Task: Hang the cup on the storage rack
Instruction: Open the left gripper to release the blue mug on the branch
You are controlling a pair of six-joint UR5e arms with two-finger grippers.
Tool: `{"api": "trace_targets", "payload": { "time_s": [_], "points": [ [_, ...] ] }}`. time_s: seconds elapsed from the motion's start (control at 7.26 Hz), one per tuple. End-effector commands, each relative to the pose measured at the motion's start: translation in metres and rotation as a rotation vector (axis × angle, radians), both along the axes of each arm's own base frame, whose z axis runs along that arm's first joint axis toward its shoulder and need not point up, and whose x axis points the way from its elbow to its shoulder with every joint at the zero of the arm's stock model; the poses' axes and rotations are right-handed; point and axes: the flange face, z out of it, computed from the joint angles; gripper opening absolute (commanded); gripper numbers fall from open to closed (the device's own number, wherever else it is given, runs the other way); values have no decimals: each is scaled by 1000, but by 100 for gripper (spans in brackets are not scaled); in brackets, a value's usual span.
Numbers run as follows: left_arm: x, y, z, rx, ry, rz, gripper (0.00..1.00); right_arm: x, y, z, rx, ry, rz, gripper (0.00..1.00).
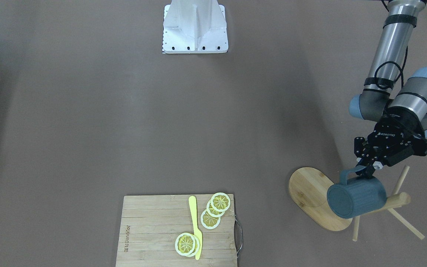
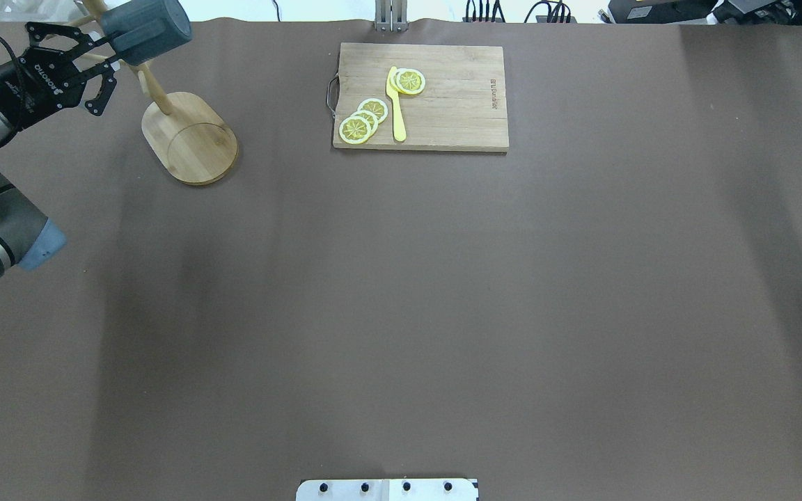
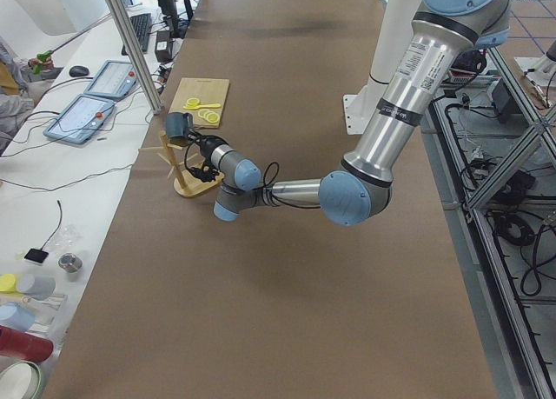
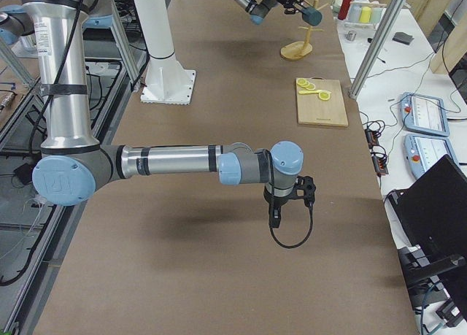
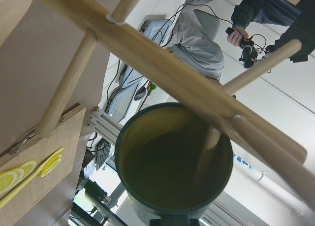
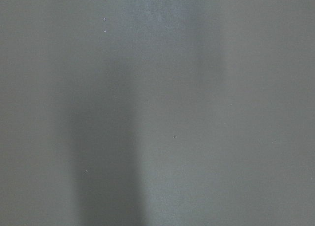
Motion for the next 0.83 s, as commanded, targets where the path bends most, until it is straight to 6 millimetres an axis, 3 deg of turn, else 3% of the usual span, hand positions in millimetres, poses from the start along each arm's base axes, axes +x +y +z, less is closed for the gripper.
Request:
{"api": "trace_targets", "payload": {
  "time_s": [0.0,0.14,0.28,0.41,0.55,0.69],
  "points": [
    [-1,1,3,7,-16,-8,22,0,0,-2,1,0,2,100],
    [-3,3,6,5,-18,-6,25,0,1,-2,0,0,3,100],
    [-3,3,7,0,-18,-5,49,0,0,-8,-3,0,2,100],
    [-4,4,7,2,-17,-6,60,0,1,-14,-10,0,2,100],
    [-6,8,12,-2,-20,-5,61,0,2,-17,-10,1,2,100],
    [-8,8,12,-1,-21,-7,69,0,3,-22,-12,1,3,100]
  ]
}}
